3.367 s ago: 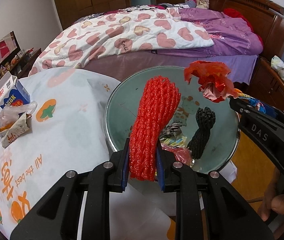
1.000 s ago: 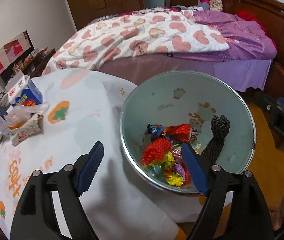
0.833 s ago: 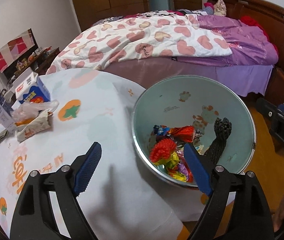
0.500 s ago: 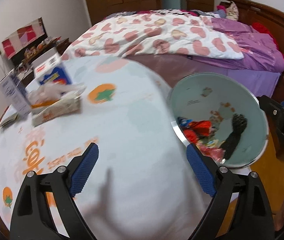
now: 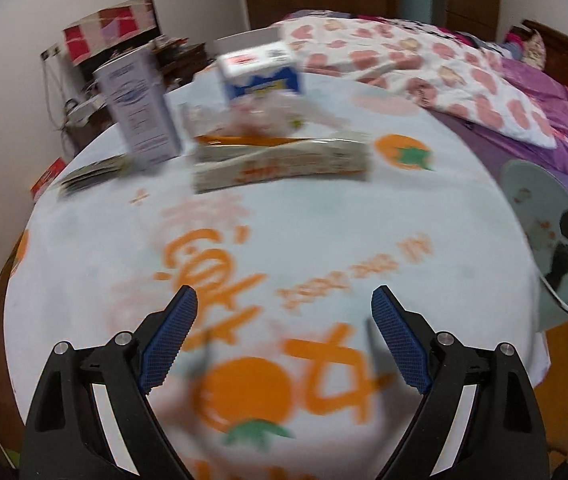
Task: Collect trash
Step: 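Move both open tools back to the table toward the remaining trash, then grasp the long cream snack wrapper with the left tool while the right tool grasps the clear plastic bags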
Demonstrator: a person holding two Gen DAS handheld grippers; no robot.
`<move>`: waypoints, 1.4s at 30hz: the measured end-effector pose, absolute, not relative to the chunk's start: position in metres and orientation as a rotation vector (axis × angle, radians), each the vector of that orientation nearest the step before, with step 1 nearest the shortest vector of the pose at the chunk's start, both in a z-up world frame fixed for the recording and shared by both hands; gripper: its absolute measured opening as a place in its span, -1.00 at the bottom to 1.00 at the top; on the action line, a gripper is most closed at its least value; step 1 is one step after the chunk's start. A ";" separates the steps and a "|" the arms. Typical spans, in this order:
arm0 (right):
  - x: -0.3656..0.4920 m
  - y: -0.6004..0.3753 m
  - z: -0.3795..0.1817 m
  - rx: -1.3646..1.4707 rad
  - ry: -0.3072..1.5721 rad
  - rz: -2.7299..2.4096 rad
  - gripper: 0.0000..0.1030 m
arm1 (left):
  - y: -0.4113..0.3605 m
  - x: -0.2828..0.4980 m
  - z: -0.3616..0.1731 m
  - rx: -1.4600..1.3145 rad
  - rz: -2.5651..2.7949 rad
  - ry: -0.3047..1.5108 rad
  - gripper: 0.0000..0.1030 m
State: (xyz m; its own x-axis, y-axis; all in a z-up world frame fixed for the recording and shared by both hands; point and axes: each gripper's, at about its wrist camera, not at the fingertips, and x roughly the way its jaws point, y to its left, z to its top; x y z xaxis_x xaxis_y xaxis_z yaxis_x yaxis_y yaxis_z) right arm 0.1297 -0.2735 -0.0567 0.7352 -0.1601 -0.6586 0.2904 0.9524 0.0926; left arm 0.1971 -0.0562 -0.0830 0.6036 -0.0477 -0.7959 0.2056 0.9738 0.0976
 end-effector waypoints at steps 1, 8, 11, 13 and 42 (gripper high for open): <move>0.134 -0.267 -0.058 0.186 0.711 -0.232 0.24 | -0.050 0.201 -0.083 0.181 -0.138 0.913 0.61; 0.152 -0.252 -0.061 0.173 0.730 -0.207 0.23 | -0.014 0.256 -0.078 0.146 -0.138 0.887 0.40; 0.159 -0.254 -0.062 0.168 0.736 -0.212 0.24 | -0.010 0.282 -0.078 0.120 -0.179 0.872 0.39; 0.162 -0.255 -0.062 0.162 0.739 -0.218 0.23 | -0.013 0.305 -0.082 0.116 -0.219 0.894 0.39; 0.172 -0.254 -0.064 0.156 0.740 -0.192 0.24 | 0.059 0.225 -0.075 0.091 -0.249 0.869 -0.79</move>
